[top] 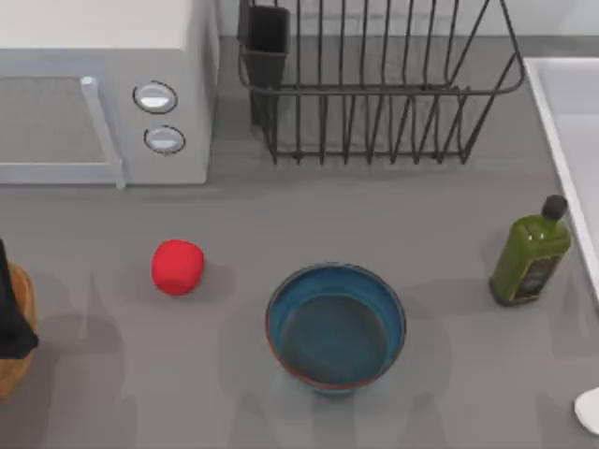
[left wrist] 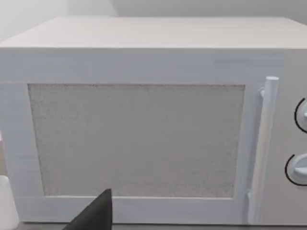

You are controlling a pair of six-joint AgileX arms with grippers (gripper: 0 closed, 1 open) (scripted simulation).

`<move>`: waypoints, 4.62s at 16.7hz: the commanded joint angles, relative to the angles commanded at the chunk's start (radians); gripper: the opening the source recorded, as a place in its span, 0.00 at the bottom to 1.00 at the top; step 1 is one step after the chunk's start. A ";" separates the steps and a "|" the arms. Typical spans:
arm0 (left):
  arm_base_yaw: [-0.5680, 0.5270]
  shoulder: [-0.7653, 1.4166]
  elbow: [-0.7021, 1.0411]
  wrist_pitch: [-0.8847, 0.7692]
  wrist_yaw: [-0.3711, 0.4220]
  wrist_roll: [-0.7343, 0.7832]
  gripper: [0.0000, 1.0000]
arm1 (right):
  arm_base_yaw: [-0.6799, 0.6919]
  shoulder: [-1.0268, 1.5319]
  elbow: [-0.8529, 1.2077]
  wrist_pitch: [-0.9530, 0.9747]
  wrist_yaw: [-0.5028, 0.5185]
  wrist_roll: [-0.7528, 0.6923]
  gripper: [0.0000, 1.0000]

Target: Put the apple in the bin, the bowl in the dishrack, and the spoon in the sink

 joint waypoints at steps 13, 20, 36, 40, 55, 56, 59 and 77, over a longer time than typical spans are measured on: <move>-0.205 0.680 0.599 -0.301 -0.040 0.016 1.00 | 0.000 0.000 0.000 0.000 0.000 0.000 1.00; -0.365 1.384 1.080 -0.668 -0.040 -0.063 1.00 | 0.000 0.000 0.000 0.000 0.000 0.000 1.00; -0.406 1.991 1.487 -1.066 0.011 -0.300 1.00 | 0.000 0.000 0.000 0.000 0.000 0.000 1.00; -0.411 2.005 1.493 -1.049 0.011 -0.303 1.00 | 0.000 0.000 0.000 0.000 0.000 0.000 1.00; -0.406 2.092 1.340 -0.818 0.012 -0.299 0.85 | 0.000 0.000 0.000 0.000 0.000 0.000 1.00; -0.406 2.092 1.340 -0.818 0.012 -0.299 0.77 | 0.000 0.000 0.000 0.000 0.000 0.000 1.00; -0.406 2.092 1.340 -0.818 0.012 -0.299 0.55 | 0.000 0.000 0.000 0.000 0.000 0.000 1.00; -0.416 2.071 1.351 -0.831 -0.014 -0.283 0.00 | 0.000 0.000 0.000 0.000 0.000 0.000 1.00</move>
